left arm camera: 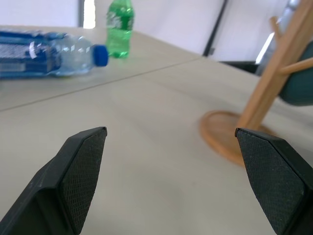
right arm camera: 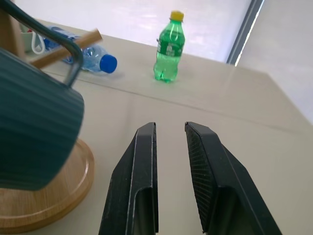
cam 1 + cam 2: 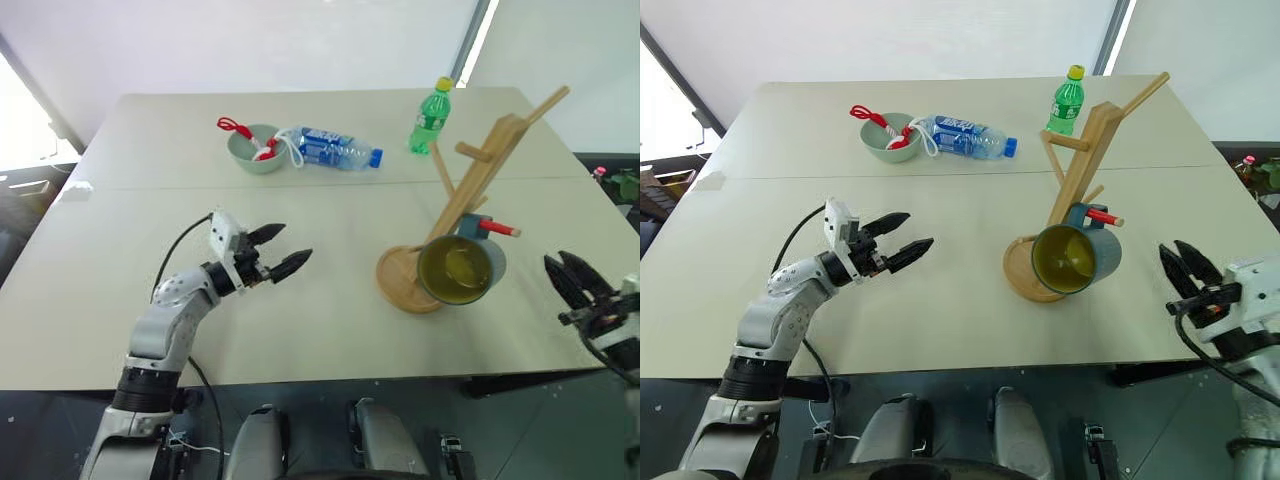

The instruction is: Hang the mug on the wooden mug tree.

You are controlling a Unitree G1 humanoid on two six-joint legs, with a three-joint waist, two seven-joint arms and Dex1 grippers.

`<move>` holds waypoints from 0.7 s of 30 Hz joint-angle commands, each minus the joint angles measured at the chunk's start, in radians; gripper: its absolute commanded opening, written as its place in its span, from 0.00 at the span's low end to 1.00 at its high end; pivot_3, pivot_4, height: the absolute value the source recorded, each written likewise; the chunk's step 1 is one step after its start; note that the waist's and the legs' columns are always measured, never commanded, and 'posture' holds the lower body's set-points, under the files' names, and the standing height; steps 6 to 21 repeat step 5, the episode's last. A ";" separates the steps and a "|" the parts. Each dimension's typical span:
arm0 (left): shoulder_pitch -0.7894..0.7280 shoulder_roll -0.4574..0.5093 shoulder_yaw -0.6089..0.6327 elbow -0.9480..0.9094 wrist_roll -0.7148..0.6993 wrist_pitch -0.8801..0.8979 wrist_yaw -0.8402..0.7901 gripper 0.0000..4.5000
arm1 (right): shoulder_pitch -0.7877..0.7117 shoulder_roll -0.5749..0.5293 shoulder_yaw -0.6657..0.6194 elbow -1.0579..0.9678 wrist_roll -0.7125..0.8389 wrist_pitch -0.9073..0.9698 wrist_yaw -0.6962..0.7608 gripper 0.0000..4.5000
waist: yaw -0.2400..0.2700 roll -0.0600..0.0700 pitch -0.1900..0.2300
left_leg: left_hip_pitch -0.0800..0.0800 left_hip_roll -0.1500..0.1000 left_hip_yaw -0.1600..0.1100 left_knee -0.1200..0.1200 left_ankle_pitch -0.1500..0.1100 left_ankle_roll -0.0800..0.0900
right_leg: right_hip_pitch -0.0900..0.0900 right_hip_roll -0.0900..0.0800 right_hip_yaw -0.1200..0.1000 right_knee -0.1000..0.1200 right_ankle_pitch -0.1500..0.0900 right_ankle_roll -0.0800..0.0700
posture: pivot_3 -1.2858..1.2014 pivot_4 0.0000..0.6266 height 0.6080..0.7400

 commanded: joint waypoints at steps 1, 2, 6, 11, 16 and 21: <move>0.033 0.000 0.025 0.004 0.052 -0.042 0.058 1.00 | -0.037 0.021 0.050 0.085 -0.033 -0.088 -0.003 0.21 | 0.000 0.000 0.000 | 0.000 0.000 0.000 0.000 0.000 0.000 | 0.000 0.000 0.000 0.000 0.000 0.000 | 0.52 0.24 1.00; 0.039 0.001 0.025 0.005 0.060 -0.049 0.063 1.00 | -0.042 0.023 0.059 0.103 -0.038 -0.103 -0.002 0.21 | 0.000 0.000 0.000 | 0.000 0.000 0.000 0.000 0.000 0.000 | 0.000 0.000 0.000 0.000 0.000 0.000 | 0.52 0.24 1.00; 0.056 0.005 0.033 -0.001 0.056 -0.060 0.057 1.00 | -0.062 0.022 0.072 0.145 -0.033 -0.128 -0.003 0.21 | 0.003 0.000 0.000 | -0.001 0.000 0.000 0.000 0.000 0.000 | 0.000 -0.001 0.000 0.000 0.000 0.000 | 0.52 0.24 1.00; 0.056 0.005 0.033 -0.001 0.056 -0.060 0.057 1.00 | -0.062 0.022 0.072 0.145 -0.033 -0.128 -0.003 0.21 | 0.003 0.000 0.000 | -0.001 0.000 0.000 0.000 0.000 0.000 | 0.000 -0.001 0.000 0.000 0.000 0.000 | 0.52 0.24 1.00; 0.056 0.005 0.033 -0.001 0.056 -0.060 0.057 1.00 | -0.062 0.022 0.072 0.145 -0.033 -0.128 -0.003 0.21 | 0.003 0.000 0.000 | -0.001 0.000 0.000 0.000 0.000 0.000 | 0.000 -0.001 0.000 0.000 0.000 0.000 | 0.52 0.24 1.00; 0.056 0.005 0.033 -0.001 0.056 -0.060 0.057 1.00 | -0.062 0.022 0.072 0.145 -0.033 -0.128 -0.003 0.21 | 0.003 0.000 0.000 | -0.001 0.000 0.000 0.000 0.000 0.000 | 0.000 -0.001 0.000 0.000 0.000 0.000 | 0.52 0.24 1.00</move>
